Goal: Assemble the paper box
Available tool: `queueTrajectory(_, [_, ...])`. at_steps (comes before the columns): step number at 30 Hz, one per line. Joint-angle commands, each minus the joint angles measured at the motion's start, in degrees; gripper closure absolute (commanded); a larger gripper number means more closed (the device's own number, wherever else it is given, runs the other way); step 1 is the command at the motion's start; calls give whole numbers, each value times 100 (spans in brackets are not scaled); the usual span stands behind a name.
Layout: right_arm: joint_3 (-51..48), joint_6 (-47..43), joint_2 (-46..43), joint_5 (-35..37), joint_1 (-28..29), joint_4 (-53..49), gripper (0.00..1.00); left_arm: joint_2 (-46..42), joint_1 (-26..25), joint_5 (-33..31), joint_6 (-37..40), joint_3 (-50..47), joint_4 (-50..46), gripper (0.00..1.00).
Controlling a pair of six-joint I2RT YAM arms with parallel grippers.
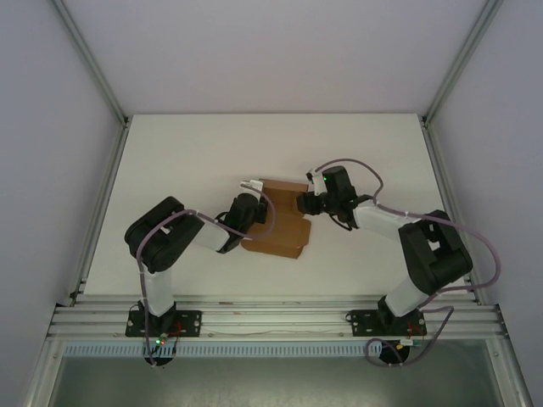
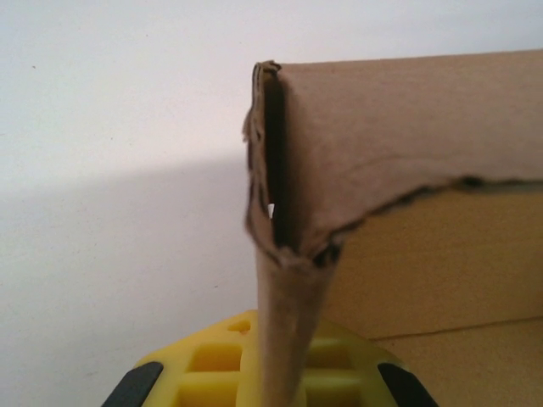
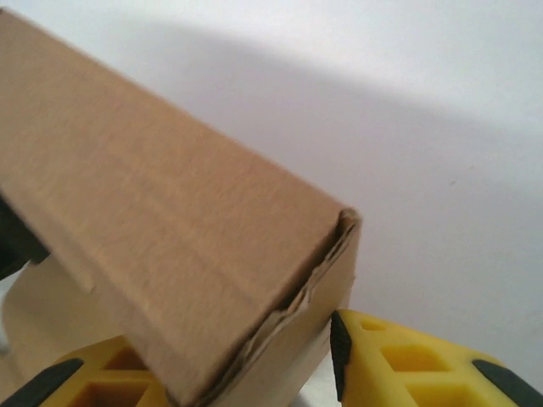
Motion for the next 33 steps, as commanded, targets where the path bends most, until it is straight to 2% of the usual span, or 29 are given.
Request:
queueTrajectory(1, [-183,529,96,1321,91,1035,67,83,-107,-101,102,117,-42,100])
queueTrajectory(5, [-309,801,254,2313,336,1496,78,83,-143,-202,87,216,-206,100])
queueTrajectory(10, [3,1180,594,4159,784,1132,93,67,-218,-500,-139,479,-785,100])
queueTrajectory(17, [660,1975,1156,6123,1088,-230,99,80,-256,-616,-385,640,-1132,100])
queueTrajectory(22, [1290,2320,1476,6979,1191,-1445,99,83,-251,-627,-452,718,-1206,100])
queueTrajectory(24, [1394,2314,1541,6905,1193,-1569,98,83,-257,-603,-452,749,-1251,100])
queueTrajectory(29, [661,1124,1509,5917,1190,491,94,83,-257,-559,-474,796,-1327,100])
queueTrajectory(32, [1079,1059,1664,5839,1185,-129,88,83,-257,-518,-474,838,-1412,100])
queueTrajectory(33, [1087,1064,1658,5673,1184,-140,82,82,-257,-493,-483,845,-1419,100])
